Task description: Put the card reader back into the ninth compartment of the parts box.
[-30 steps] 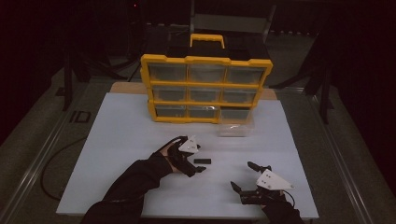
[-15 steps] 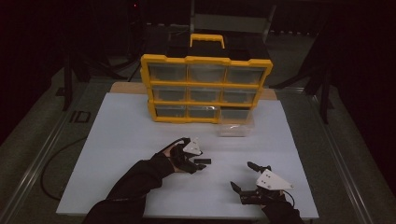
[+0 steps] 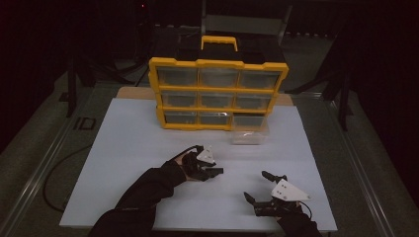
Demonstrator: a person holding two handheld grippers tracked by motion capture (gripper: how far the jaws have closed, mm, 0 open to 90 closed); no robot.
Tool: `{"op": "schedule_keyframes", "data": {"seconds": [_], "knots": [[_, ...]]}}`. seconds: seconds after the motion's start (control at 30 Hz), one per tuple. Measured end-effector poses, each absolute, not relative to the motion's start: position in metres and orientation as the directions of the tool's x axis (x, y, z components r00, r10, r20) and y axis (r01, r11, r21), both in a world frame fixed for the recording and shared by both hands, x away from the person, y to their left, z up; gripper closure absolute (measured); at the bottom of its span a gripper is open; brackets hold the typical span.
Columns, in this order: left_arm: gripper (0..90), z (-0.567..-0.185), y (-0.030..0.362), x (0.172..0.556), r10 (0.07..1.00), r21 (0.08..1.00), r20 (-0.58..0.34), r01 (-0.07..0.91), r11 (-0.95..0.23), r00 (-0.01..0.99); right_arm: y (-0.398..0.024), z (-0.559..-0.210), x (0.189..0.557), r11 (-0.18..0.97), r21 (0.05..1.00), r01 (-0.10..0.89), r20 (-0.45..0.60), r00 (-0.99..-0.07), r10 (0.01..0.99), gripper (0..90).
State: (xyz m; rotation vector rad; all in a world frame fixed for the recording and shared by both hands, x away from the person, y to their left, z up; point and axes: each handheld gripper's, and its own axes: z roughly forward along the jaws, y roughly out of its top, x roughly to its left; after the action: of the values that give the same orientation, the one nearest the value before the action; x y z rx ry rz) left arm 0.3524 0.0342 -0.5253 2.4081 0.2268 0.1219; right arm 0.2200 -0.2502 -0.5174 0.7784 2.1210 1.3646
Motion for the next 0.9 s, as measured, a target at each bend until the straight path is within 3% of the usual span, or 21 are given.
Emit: {"op": "schedule_keyframes", "data": {"seconds": [0.2, 0.9], "knots": [[73.1, -0.524, 0.033, 0.352, 0.173, 0.656, 0.012, 0.123, -0.745, 0.985, -0.250, -0.518, 0.220, 0.336, 0.921, 0.197, -0.100, -0.714, 0.693, 8.5], [74.5, -0.498, 0.029, 0.345, 0.165, 0.649, 0.031, 0.106, -0.754, 0.986, -0.250, -0.517, 0.220, 0.336, 0.923, 0.190, -0.105, -0.715, 0.692, 8.5]]}}
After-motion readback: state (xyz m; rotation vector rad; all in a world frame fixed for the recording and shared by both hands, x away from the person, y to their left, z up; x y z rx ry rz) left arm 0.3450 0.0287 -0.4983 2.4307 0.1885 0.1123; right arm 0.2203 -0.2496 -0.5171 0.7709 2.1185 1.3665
